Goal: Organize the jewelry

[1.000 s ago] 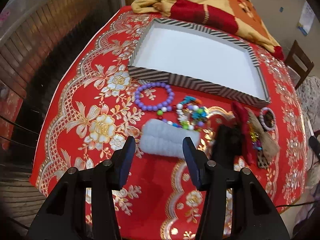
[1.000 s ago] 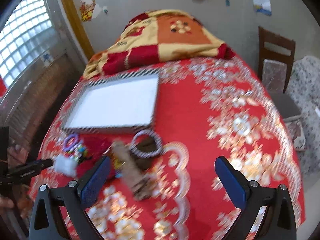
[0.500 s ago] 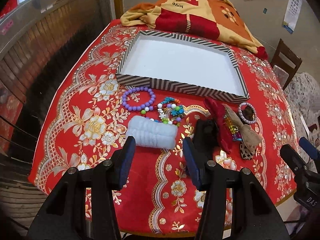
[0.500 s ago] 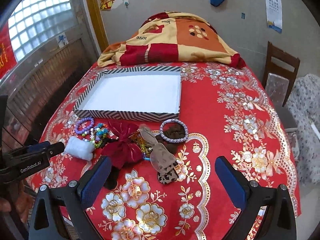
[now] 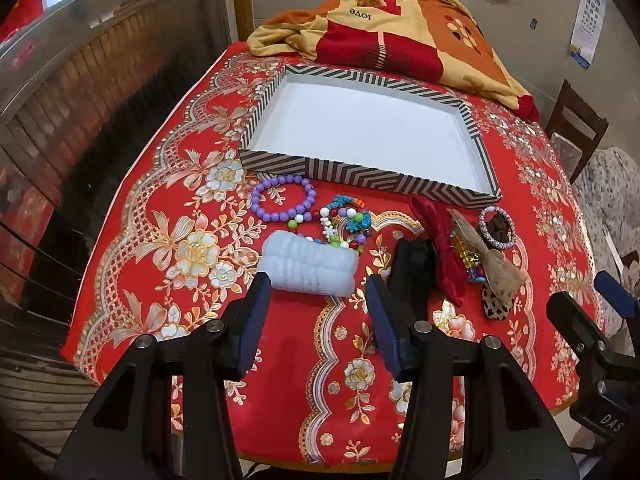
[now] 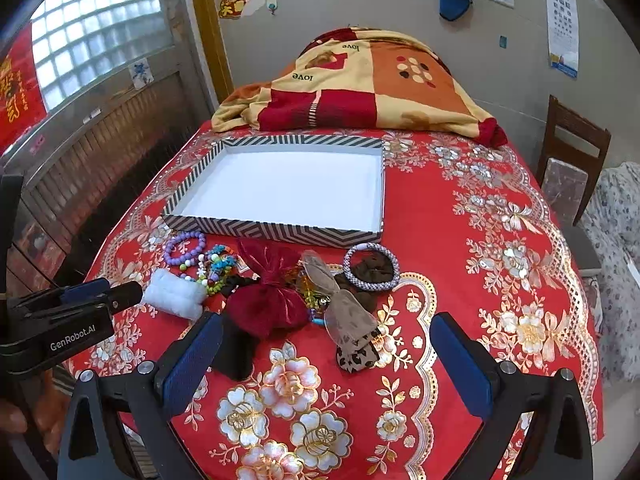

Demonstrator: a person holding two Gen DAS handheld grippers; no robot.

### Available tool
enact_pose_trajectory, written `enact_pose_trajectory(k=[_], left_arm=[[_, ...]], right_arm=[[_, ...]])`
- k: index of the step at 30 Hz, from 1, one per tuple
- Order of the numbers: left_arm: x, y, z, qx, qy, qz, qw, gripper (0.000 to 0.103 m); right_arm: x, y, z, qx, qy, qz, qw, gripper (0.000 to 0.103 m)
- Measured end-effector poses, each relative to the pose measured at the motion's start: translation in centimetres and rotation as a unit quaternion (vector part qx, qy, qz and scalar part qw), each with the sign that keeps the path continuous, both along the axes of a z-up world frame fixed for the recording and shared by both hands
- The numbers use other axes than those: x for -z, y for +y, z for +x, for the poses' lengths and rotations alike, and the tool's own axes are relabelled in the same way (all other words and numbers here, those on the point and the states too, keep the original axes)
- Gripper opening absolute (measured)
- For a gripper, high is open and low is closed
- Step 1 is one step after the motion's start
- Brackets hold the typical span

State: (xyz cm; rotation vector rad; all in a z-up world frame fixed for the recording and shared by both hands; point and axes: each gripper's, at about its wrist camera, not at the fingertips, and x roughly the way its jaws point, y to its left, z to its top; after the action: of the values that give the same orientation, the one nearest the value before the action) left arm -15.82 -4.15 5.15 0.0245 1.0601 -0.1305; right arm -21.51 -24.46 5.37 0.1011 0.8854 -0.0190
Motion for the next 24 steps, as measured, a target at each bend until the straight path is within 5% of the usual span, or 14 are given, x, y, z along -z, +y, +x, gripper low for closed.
enact_pose_trajectory(k=[24], left_arm=[[0.27,0.14,0.57,-0.005,0.013,0.004,0.9999,0.049]], right_arm=[[0.38,0.77,0.89,-0.010,0.024,0.003,1.000,0.103]])
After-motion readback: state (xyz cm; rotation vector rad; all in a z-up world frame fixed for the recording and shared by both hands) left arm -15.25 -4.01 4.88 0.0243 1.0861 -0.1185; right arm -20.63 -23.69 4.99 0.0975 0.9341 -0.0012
